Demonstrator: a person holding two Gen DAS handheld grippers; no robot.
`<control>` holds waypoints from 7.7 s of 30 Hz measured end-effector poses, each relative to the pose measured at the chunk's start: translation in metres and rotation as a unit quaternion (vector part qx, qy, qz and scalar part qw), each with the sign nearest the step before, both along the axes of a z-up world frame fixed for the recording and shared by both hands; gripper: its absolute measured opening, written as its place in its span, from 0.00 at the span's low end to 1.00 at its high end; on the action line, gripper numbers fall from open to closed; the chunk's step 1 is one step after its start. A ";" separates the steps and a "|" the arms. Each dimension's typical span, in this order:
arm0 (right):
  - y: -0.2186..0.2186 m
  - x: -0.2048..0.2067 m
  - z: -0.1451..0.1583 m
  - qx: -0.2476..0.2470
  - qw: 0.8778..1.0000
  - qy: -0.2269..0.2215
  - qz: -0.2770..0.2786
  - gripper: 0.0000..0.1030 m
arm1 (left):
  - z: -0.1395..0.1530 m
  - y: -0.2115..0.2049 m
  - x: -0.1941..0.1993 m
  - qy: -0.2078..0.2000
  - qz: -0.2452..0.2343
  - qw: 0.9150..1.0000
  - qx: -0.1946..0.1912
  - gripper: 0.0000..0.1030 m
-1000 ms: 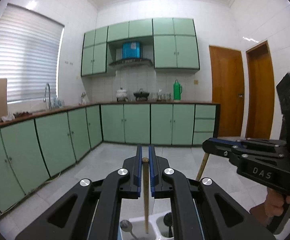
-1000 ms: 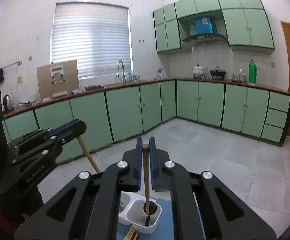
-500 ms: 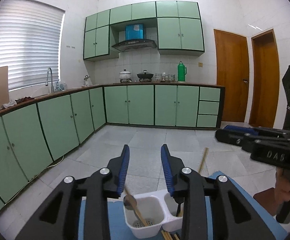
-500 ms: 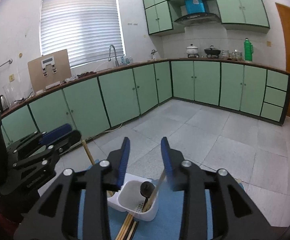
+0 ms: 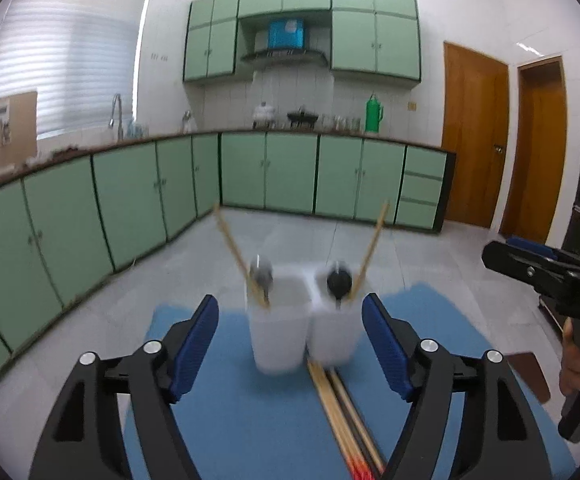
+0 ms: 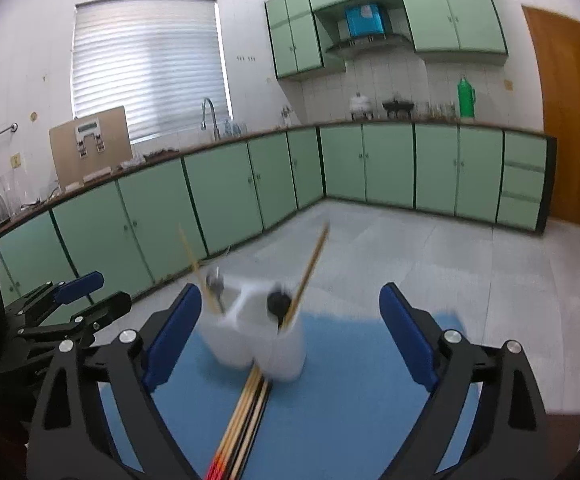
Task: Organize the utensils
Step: 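Open both tools and withdraw them from the holder back over the mat, then grasp the black chopstick with the right tool, then grasp a red-patterned chopstick with the left tool, then carry the red chopstick with the left tool toward the holder while the right tool carries the black chopstick, then lower both held chopsticks into the white holder and open both tools, then withdraw both open tools from the holder back over the mat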
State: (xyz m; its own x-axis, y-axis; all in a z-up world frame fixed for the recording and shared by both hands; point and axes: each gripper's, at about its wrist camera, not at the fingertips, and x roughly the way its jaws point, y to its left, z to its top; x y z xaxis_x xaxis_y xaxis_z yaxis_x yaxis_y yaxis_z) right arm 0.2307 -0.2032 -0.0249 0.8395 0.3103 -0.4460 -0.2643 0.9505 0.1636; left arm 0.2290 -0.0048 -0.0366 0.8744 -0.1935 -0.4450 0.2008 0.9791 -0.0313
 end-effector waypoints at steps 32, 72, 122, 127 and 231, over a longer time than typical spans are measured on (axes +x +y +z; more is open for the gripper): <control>0.058 -0.100 -0.173 -0.100 0.973 0.206 0.004 0.83 | -0.156 0.005 -0.063 0.223 0.028 0.974 0.028 0.79; 0.028 -0.100 -0.170 -0.070 0.976 0.208 -0.014 0.06 | -0.157 -0.029 -0.057 0.225 -0.010 0.973 0.053 0.81; 0.005 -0.101 -0.131 -0.028 0.986 0.167 0.006 0.06 | -0.084 -0.010 -0.073 0.127 -0.006 0.991 0.040 0.05; -0.001 -0.097 -0.097 -0.019 0.991 0.136 0.007 0.06 | -0.048 -0.008 -0.072 0.086 -0.006 0.996 0.031 0.05; 0.022 -0.077 -0.128 -0.049 0.989 0.135 -0.042 0.93 | -0.130 0.015 -0.051 0.177 0.038 0.983 0.025 0.80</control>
